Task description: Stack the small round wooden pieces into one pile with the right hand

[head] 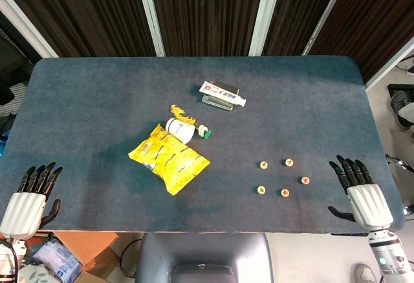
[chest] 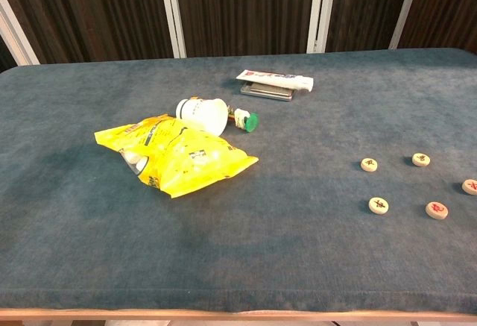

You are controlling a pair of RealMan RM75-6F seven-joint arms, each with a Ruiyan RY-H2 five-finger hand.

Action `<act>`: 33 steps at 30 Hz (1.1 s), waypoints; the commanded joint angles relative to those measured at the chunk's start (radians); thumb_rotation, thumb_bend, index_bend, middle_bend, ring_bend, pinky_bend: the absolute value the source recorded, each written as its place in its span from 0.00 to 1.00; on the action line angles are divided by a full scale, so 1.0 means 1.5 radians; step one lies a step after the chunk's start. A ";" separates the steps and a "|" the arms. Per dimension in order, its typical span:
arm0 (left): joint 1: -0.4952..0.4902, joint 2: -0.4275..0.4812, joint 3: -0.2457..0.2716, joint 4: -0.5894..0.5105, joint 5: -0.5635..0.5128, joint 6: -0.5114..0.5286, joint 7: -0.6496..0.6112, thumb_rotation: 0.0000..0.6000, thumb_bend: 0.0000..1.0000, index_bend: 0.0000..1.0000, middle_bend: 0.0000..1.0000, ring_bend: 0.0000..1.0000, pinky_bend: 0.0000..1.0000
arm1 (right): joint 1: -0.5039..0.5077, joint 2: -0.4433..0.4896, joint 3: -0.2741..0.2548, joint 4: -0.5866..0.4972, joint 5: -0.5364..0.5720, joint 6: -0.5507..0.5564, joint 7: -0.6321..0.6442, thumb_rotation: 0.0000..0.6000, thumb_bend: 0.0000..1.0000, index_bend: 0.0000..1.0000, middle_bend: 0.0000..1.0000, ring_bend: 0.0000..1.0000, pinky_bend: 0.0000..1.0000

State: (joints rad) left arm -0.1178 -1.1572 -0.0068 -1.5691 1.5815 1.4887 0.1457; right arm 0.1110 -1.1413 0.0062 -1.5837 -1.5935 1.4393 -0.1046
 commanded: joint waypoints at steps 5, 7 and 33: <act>-0.009 0.000 0.000 0.000 -0.005 -0.018 -0.004 1.00 0.50 0.00 0.00 0.02 0.05 | 0.006 -0.007 -0.002 0.006 -0.009 -0.004 0.003 1.00 0.09 0.00 0.00 0.00 0.00; -0.012 0.001 -0.001 -0.001 -0.005 -0.023 -0.012 1.00 0.50 0.00 0.00 0.02 0.05 | 0.015 -0.014 -0.002 0.016 -0.019 -0.012 0.006 1.00 0.09 0.02 0.00 0.00 0.00; -0.018 0.007 0.009 0.003 0.008 -0.026 -0.024 1.00 0.51 0.00 0.00 0.02 0.04 | 0.249 -0.181 0.009 0.125 -0.038 -0.299 -0.079 1.00 0.39 0.56 0.00 0.00 0.00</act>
State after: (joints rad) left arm -0.1451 -1.1470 0.0060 -1.5646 1.5929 1.4493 0.1101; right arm 0.4766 -1.4035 0.0238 -1.4057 -1.6542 0.9977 -0.2233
